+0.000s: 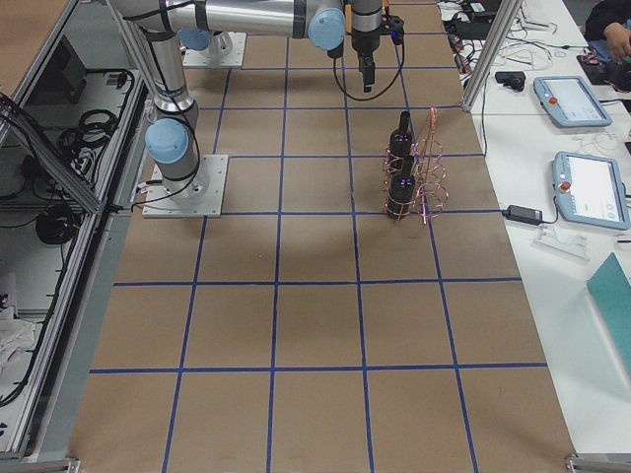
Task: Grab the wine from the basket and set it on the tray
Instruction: 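Carry the bottle with the left gripper over the wooden tray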
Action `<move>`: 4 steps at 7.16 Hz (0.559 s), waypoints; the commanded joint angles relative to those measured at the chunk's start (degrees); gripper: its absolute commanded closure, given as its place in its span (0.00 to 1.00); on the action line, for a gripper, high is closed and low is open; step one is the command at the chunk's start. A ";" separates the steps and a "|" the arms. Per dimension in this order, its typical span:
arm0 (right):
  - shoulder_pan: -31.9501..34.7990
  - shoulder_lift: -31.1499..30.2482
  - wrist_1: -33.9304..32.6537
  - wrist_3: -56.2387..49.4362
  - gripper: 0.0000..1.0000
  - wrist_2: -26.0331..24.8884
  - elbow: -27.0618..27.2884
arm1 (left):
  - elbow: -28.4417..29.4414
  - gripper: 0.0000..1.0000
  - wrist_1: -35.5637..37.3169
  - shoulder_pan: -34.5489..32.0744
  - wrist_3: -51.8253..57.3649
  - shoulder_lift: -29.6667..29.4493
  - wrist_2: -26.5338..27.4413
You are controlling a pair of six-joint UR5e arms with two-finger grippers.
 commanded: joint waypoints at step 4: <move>-0.08 -3.52 8.87 0.03 0.00 -0.34 -0.25 | 5.35 1.00 -2.16 23.39 26.86 -5.45 -0.14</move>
